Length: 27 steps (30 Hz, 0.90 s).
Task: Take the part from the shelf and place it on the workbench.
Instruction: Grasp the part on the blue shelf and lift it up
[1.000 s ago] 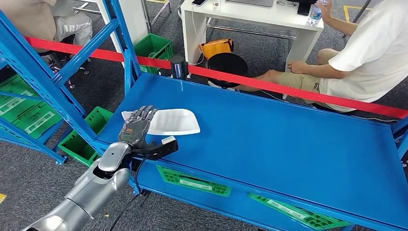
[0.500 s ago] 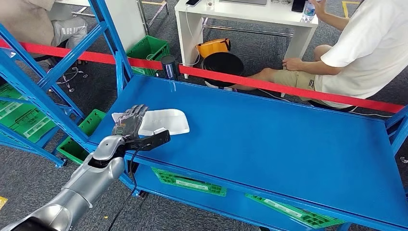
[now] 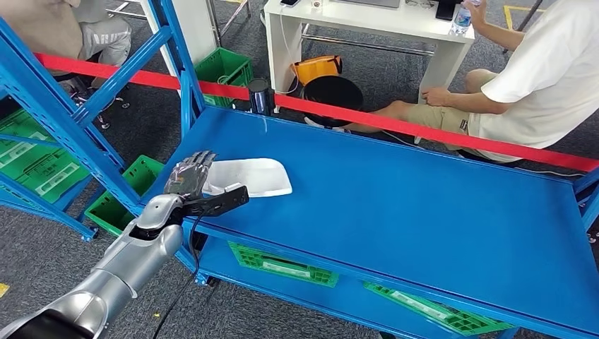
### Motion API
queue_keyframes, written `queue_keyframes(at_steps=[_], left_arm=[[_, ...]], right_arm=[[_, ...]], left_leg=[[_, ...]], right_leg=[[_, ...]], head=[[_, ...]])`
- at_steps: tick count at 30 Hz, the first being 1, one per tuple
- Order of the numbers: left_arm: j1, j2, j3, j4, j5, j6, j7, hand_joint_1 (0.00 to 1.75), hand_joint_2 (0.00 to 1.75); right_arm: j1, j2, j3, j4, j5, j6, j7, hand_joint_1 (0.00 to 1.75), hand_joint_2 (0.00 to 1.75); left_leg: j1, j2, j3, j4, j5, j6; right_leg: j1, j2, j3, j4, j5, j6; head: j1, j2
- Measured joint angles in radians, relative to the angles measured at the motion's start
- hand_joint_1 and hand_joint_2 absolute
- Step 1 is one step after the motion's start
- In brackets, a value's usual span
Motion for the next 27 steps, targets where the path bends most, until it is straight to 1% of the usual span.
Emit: queue_keyframes(at_steps=[1, 2, 3, 5, 6, 7, 8, 9, 10, 11, 12, 13, 14, 15, 16, 17, 19, 21, 22, 23, 25, 26, 27], left_arm=[[-0.001, 0.0, 0.0, 0.001, 0.0, 0.0, 0.0, 1.25, 1.75], [-0.002, 0.0, 0.0, 0.003, 0.001, 0.0, -0.001, 1.66, 1.75], [-0.003, 0.0, 0.0, 0.005, 0.002, -0.001, -0.002, 1.66, 1.75], [-0.004, 0.0, 0.0, 0.01, 0.008, -0.002, -0.007, 1.64, 1.75], [-0.005, 0.0, 0.0, 0.014, 0.012, -0.002, -0.009, 1.64, 1.75], [-0.007, 0.0, 0.001, 0.017, 0.016, -0.001, -0.011, 1.65, 1.75], [-0.008, 0.0, 0.001, 0.02, 0.019, 0.0, -0.012, 1.67, 1.75], [-0.009, 0.0, 0.001, 0.023, 0.022, 0.0, -0.013, 1.68, 1.75], [-0.009, 0.0, 0.0, 0.027, 0.024, 0.001, -0.014, 1.68, 1.75], [-0.009, 0.0, 0.0, 0.03, 0.025, 0.001, -0.014, 1.69, 1.75], [-0.008, 0.0, 0.0, 0.033, 0.027, 0.001, -0.014, 1.69, 1.75], [-0.01, 0.0, 0.0, 0.035, 0.029, 0.002, -0.014, 1.7, 1.75], [-0.013, 0.0, 0.0, 0.036, 0.032, 0.002, -0.014, 1.7, 1.75], [-0.019, 0.0, 0.001, 0.035, 0.034, 0.002, -0.014, 1.7, 1.75], [-0.025, 0.0, 0.001, 0.035, 0.035, 0.003, -0.014, 1.7, 1.75], [-0.031, 0.0, 0.001, 0.035, 0.037, 0.003, -0.014, 1.71, 1.75], [-0.038, 0.0, 0.001, 0.034, 0.039, 0.003, -0.014, 1.71, 1.75], [-0.039, -0.002, 0.001, 0.029, 0.041, 0.001, -0.012, 1.71, 1.75], [-0.041, -0.003, 0.001, 0.026, 0.042, 0.0, -0.011, 1.72, 1.75], [-0.042, -0.004, 0.001, 0.024, 0.043, -0.001, -0.01, 1.74, 1.75], [-0.041, -0.006, 0.001, 0.024, 0.043, -0.002, -0.008, 1.75, 1.75], [-0.039, -0.007, 0.001, 0.024, 0.043, -0.002, -0.008, 1.75, 1.75], [-0.038, -0.007, 0.001, 0.024, 0.043, -0.003, -0.008, 1.75, 1.75]], right_arm=[[0.0, 0.0, 0.0, 0.0, 0.0, 0.0, 0.0, 0.0, 0.0], [0.0, 0.0, 0.0, 0.0, 0.0, 0.0, 0.0, 0.0, 0.0], [0.0, 0.0, 0.0, 0.0, 0.0, -0.001, 0.0, 0.0, 0.0], [0.0, 0.0, 0.0, 0.0, -0.002, -0.002, 0.0, 0.0, 0.0], [-0.001, 0.0, 0.0, 0.0, -0.002, -0.003, 0.0, 0.0, 0.0], [-0.002, 0.0, 0.0, 0.0, -0.003, -0.004, 0.0, 0.0, 0.0], [-0.002, 0.0, 0.0, 0.0, -0.004, -0.005, 0.0, 0.0, 0.0], [-0.002, 0.001, 0.0, 0.0, -0.004, -0.006, 0.0, 0.0, 0.0], [-0.002, 0.001, 0.0, 0.0, -0.004, -0.007, 0.0, 0.0, 0.0], [-0.002, 0.001, 0.0, 0.0, -0.005, -0.008, 0.0, 0.0, 0.0], [-0.001, 0.001, 0.0, 0.0, -0.006, -0.008, 0.0, 0.0, 0.0], [-0.001, 0.001, 0.0, 0.0, -0.008, -0.009, 0.0, 0.0, 0.0], [-0.002, 0.002, 0.0, 0.0, -0.01, -0.01, -0.001, 0.0, 0.0], [-0.002, 0.003, 0.0, 0.0, -0.013, -0.01, -0.002, 0.0, 0.0], [-0.003, 0.004, 0.0, 0.0, -0.014, -0.01, -0.002, 0.0, 0.0], [-0.003, 0.006, 0.0, 0.0, -0.016, -0.01, -0.003, 0.0, 0.0], [-0.002, 0.008, 0.0, 0.0, -0.016, -0.01, -0.004, 0.0, 0.0], [0.0, 0.009, 0.0, 0.0, -0.016, -0.01, -0.006, 0.0, 0.0], [0.0, 0.009, 0.0, 0.0, -0.016, -0.011, -0.006, 0.0, 0.0], [0.0, 0.008, 0.0, 0.0, -0.016, -0.011, -0.007, 0.0, 0.0], [0.002, 0.007, 0.0, 0.0, -0.016, -0.011, -0.007, 0.0, 0.0], [0.003, 0.007, 0.0, 0.0, -0.016, -0.011, -0.007, 0.0, 0.0], [0.004, 0.006, 0.0, 0.0, -0.016, -0.011, -0.007, 0.0, 0.0]], left_leg=[[-0.002, -0.001, -0.002, 0.006, -0.004, -0.005], [-0.004, -0.001, -0.005, 0.011, -0.007, -0.009], [-0.005, -0.002, -0.007, 0.013, -0.008, -0.013], [-0.002, -0.002, -0.01, 0.017, -0.011, -0.019], [0.0, -0.001, -0.016, 0.029, -0.021, -0.024], [0.002, -0.001, -0.03, 0.059, -0.041, -0.03], [0.004, 0.0, -0.054, 0.11, -0.07, -0.036], [0.006, 0.0, -0.084, 0.177, -0.102, -0.041], [0.008, 0.0, -0.116, 0.244, -0.127, -0.044], [0.009, 0.0, -0.139, 0.29, -0.138, -0.045], [0.01, 0.0, -0.147, 0.301, -0.132, -0.044], [0.01, 0.0, -0.135, 0.273, -0.107, -0.042], [0.01, 0.0, -0.104, 0.209, -0.071, -0.036], [0.008, 0.0, -0.069, 0.139, -0.042, -0.029], [0.005, -0.001, -0.038, 0.078, -0.021, -0.022], [0.001, -0.001, -0.017, 0.039, -0.012, -0.016], [-0.006, 0.0, -0.007, 0.02, -0.014, -0.009], [-0.001, 0.002, 0.0, 0.004, -0.006, 0.0], [0.001, 0.003, 0.004, -0.004, 0.0, 0.005], [0.003, 0.004, 0.007, -0.011, 0.004, 0.01], [0.001, 0.004, 0.006, -0.012, 0.006, 0.013], [0.001, 0.004, 0.005, -0.012, 0.006, 0.013], [0.001, 0.004, 0.004, -0.011, 0.006, 0.013]], right_leg=[[-0.001, -0.001, 0.026, -0.054, 0.018, -0.001], [0.0, -0.001, 0.041, -0.083, 0.027, -0.006], [0.002, 0.0, 0.044, -0.088, 0.027, -0.014], [0.0, 0.001, 0.043, -0.089, 0.031, -0.025], [-0.002, 0.001, 0.044, -0.09, 0.032, -0.03], [-0.005, 0.002, 0.044, -0.091, 0.033, -0.035], [-0.005, 0.002, 0.045, -0.091, 0.033, -0.039], [-0.004, 0.002, 0.045, -0.091, 0.032, -0.042], [-0.003, 0.002, 0.045, -0.091, 0.032, -0.043], [-0.002, 0.002, 0.045, -0.091, 0.031, -0.043], [-0.001, 0.002, 0.045, -0.091, 0.031, -0.044], [0.0, 0.003, 0.046, -0.091, 0.031, -0.044], [0.001, 0.004, 0.048, -0.091, 0.031, -0.043], [0.003, 0.004, 0.05, -0.091, 0.031, -0.043], [0.005, 0.005, 0.05, -0.092, 0.031, -0.043], [0.007, 0.005, 0.049, -0.092, 0.031, -0.041], [0.007, 0.005, 0.046, -0.094, 0.034, -0.036], [0.007, 0.003, 0.039, -0.087, 0.028, -0.029], [0.007, 0.003, 0.027, -0.063, 0.015, -0.029], [0.008, 0.002, 0.006, -0.018, -0.007, -0.031], [0.007, 0.002, -0.052, 0.111, -0.06, -0.037], [0.006, 0.002, -0.076, 0.164, -0.076, -0.035], [0.005, 0.002, -0.084, 0.184, -0.079, -0.029]], head=[[-0.001, 0.0], [-0.001, 0.0], [-0.002, 0.0], [-0.002, 0.0], [-0.002, 0.0], [-0.002, 0.0], [-0.003, 0.0], [-0.003, 0.0], [-0.003, 0.0], [-0.003, 0.0], [-0.003, 0.0], [-0.003, 0.0], [-0.003, 0.0], [-0.003, 0.0], [-0.003, 0.0], [-0.002, 0.0], [-0.003, 0.0], [-0.002, 0.0], [-0.001, 0.0], [-0.001, 0.0], [0.0, 0.0], [0.0, 0.0], [0.0, 0.0]])
